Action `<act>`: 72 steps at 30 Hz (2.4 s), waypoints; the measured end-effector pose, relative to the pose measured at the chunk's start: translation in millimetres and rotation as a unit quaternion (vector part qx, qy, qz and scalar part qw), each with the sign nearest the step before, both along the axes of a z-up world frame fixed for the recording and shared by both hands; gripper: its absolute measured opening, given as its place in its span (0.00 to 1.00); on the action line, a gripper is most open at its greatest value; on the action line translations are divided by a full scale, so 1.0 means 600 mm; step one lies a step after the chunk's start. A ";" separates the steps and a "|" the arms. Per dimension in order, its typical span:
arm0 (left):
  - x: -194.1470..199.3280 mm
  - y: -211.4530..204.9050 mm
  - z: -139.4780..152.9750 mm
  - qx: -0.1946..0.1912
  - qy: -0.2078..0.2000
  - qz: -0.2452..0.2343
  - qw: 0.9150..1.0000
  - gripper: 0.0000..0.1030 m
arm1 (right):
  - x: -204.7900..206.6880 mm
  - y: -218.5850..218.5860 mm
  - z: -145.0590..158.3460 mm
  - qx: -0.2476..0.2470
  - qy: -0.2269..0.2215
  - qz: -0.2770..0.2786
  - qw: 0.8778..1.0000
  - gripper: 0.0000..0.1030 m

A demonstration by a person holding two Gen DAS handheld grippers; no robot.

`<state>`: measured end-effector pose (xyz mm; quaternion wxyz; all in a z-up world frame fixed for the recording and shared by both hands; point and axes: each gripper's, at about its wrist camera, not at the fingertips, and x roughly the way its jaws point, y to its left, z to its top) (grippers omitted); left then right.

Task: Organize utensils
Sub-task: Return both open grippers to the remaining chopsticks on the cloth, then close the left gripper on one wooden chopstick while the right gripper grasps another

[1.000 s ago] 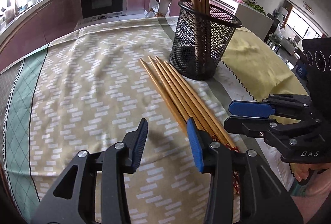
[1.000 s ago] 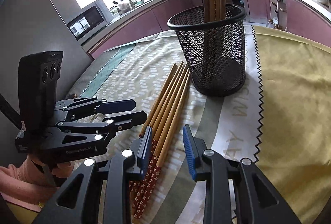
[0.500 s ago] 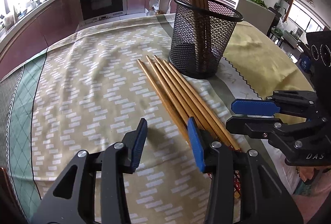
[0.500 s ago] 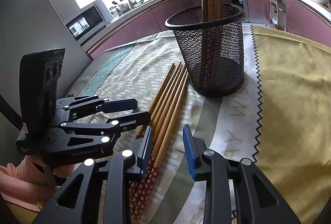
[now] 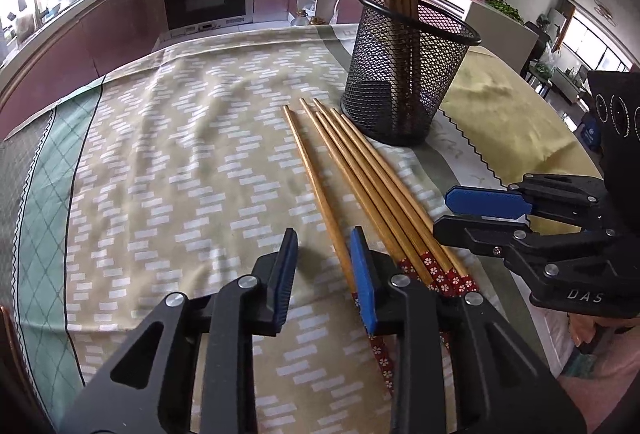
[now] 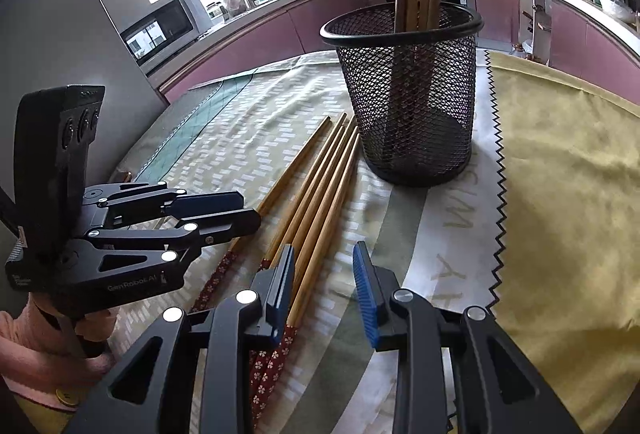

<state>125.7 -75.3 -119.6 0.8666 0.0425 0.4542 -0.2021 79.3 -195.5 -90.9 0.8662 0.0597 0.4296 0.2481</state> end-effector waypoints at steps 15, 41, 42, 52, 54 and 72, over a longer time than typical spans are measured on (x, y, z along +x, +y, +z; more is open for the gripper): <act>0.020 -0.020 0.000 0.029 -0.006 -0.005 1.000 0.26 | 0.013 0.016 -0.001 -0.051 -0.008 -0.006 0.999 0.22; 0.053 -0.015 -0.001 0.018 0.001 0.019 1.000 0.11 | 0.047 0.047 -0.007 -0.029 -0.002 -0.017 0.999 0.07; 0.052 -0.014 -0.001 0.015 0.001 0.022 1.000 0.10 | 0.047 0.044 -0.008 -0.023 0.000 -0.020 1.000 0.07; 0.029 0.008 0.019 -0.019 -0.004 0.024 1.000 0.07 | 0.026 0.021 0.017 0.010 -0.015 -0.016 1.000 0.06; 0.024 0.008 0.019 -0.026 0.001 0.014 1.000 0.07 | 0.019 0.018 0.023 0.019 -0.017 -0.003 1.000 0.06; 0.026 -0.003 -0.004 -0.007 0.024 -0.022 0.999 0.08 | 0.043 0.042 0.004 -0.019 0.004 0.013 1.000 0.06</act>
